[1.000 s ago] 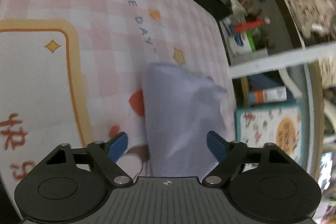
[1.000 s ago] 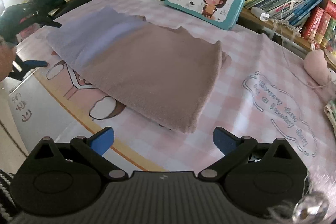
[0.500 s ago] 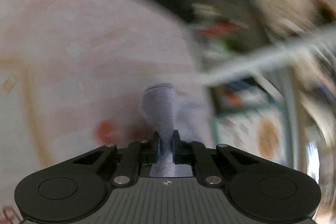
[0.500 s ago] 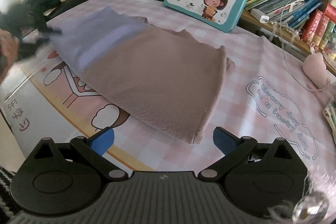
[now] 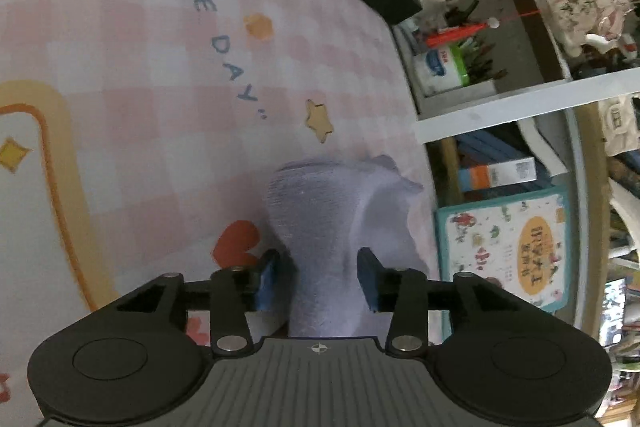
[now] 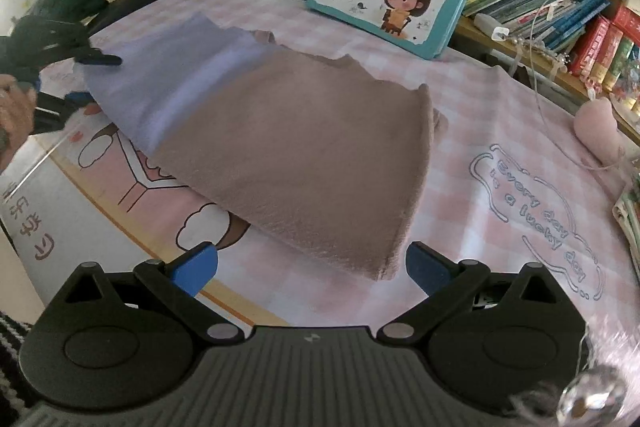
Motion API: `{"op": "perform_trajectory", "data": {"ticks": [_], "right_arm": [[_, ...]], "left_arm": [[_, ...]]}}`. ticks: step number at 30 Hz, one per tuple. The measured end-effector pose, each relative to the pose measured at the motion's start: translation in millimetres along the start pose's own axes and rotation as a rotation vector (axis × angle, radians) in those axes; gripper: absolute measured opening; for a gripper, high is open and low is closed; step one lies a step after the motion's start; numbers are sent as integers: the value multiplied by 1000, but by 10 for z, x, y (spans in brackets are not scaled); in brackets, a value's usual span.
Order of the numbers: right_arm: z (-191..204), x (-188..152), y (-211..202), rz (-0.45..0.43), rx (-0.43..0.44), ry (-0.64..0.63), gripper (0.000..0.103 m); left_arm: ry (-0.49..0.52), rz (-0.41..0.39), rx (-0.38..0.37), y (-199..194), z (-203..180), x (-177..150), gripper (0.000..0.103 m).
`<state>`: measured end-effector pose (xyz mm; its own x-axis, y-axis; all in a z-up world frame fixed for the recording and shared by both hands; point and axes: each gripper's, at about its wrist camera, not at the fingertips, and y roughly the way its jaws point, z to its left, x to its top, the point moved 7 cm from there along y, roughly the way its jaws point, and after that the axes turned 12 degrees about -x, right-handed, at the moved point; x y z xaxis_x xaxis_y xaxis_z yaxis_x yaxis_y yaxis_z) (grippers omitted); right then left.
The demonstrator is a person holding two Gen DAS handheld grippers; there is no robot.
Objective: Fold clothes
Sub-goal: 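Pinch the pink half's edge with the right tool while the left tool holds the lavender edge, then fold the lavender half over the pink half with both tools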
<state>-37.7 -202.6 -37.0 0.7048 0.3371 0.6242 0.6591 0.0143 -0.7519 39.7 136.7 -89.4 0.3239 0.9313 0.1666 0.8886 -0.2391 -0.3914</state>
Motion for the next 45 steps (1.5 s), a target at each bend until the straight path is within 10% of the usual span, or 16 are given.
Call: {"op": "perform_trajectory", "data": {"ticks": [5,10,23,31,45], "right_arm": [[2,37,-6,-8,-15,17,102],[5,79,-5,-12,-21,47,102],[33,316,186,-13,2,83,97],[64,337,397,27,56,114,48],[25,245,509,18,179,148,44]], "left_arm": [[-12,2,-29,51,29,39,42],[-24,15,-40,66,104,99,14],[26,-15,-17,-225,200,465,14],[66,-31,0,-338,71,516,14],[346,-17,-62,-535,-878,168,14]]}}
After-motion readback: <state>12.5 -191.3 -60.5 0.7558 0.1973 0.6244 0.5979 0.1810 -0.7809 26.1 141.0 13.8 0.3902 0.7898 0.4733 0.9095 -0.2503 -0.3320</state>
